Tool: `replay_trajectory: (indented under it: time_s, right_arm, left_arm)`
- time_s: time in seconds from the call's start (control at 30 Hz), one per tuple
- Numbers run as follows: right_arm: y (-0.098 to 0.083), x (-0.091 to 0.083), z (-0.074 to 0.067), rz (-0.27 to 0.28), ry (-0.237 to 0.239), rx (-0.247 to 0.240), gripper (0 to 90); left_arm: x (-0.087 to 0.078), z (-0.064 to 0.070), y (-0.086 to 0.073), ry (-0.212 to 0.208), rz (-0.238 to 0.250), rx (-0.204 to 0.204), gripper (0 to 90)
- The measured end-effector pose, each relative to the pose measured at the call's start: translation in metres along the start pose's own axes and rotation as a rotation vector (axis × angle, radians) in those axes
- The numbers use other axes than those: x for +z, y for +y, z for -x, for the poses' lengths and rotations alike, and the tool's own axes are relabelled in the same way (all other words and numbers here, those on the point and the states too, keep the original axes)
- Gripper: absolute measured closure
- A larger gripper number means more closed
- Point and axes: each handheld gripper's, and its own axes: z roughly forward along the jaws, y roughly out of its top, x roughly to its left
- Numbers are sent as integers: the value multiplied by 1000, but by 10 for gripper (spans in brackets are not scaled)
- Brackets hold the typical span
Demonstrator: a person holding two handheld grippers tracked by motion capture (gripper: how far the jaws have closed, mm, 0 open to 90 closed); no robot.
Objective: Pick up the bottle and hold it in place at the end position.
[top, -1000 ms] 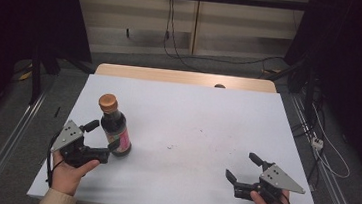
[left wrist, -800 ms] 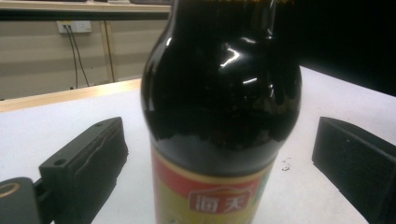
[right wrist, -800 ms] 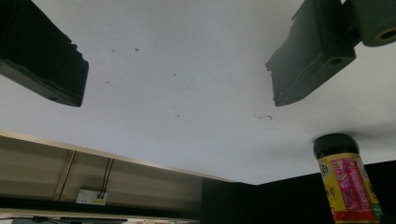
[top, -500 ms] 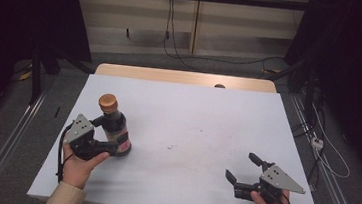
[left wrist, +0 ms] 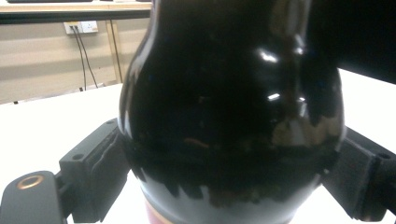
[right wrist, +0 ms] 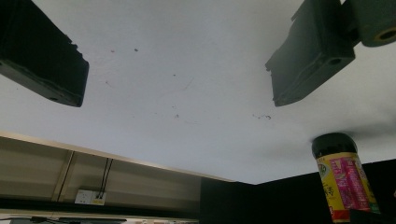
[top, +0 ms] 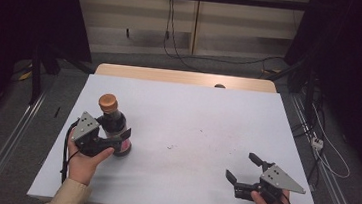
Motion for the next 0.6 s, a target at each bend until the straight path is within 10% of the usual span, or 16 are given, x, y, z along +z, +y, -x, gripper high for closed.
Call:
replay_trajectory:
  time_s: [0.6]
  right_arm:
    - [0,-1,0,1,3,1,38]
  left_arm:
    - [-1,1,3,16,26,4,230]
